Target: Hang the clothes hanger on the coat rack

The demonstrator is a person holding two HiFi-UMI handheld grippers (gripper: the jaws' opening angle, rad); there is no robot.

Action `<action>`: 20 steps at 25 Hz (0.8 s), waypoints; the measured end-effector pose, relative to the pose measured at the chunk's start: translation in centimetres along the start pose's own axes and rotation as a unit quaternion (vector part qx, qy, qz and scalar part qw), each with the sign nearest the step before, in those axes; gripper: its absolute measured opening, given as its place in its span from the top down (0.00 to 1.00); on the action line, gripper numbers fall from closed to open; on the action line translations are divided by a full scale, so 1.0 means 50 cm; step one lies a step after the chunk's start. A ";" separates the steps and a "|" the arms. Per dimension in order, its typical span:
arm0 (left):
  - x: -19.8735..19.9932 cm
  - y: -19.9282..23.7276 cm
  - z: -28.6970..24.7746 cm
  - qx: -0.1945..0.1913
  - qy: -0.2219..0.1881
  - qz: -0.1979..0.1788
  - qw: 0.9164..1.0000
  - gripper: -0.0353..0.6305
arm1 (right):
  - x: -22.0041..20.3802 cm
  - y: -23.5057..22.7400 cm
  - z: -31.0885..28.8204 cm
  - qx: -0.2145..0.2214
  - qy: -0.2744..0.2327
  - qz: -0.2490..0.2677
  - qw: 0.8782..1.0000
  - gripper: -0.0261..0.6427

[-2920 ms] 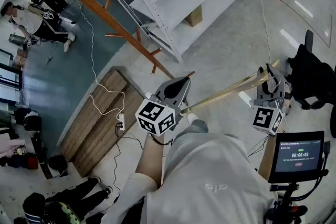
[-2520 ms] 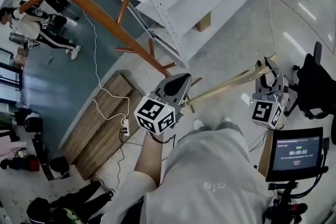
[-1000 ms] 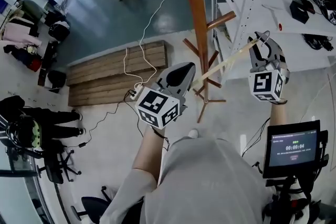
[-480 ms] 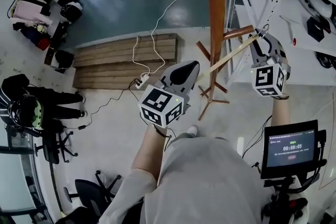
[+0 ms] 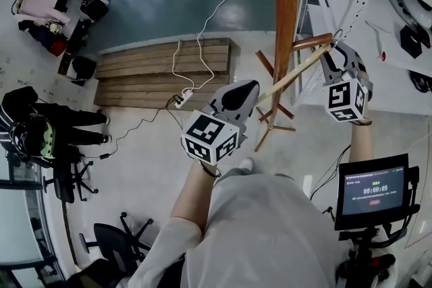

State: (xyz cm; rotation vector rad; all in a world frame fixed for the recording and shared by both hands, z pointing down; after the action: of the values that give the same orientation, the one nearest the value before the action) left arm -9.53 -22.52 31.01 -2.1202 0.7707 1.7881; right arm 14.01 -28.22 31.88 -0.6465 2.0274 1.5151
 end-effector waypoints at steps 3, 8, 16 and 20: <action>-0.027 0.022 -0.034 0.005 0.003 0.006 1.000 0.94 | -0.027 0.010 -0.046 0.012 -0.004 0.006 1.000 0.80; -0.039 0.027 -0.058 0.011 0.009 0.012 1.000 0.94 | -0.038 0.013 -0.073 0.025 -0.007 0.015 1.000 0.80; -0.064 0.033 -0.034 0.022 0.014 0.025 0.999 0.94 | -0.035 0.050 -0.075 0.037 -0.007 0.014 0.999 0.80; -0.077 0.036 -0.022 0.026 0.013 0.031 0.999 0.94 | -0.030 0.069 -0.080 0.045 -0.007 0.017 0.999 0.80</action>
State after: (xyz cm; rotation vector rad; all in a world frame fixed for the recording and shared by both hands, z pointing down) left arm -10.00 -23.73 35.21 -2.1122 0.8888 1.7530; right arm 12.41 -31.08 36.28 -0.5672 2.0916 1.4341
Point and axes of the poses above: the fingertips, and each gripper's own axes: z backward along the fingers, y to its left, x out of its top, the point moved 5 cm from there along z, backward along the fingers, and after that the axes turned 2 degrees about -x, right-handed, at the moved point
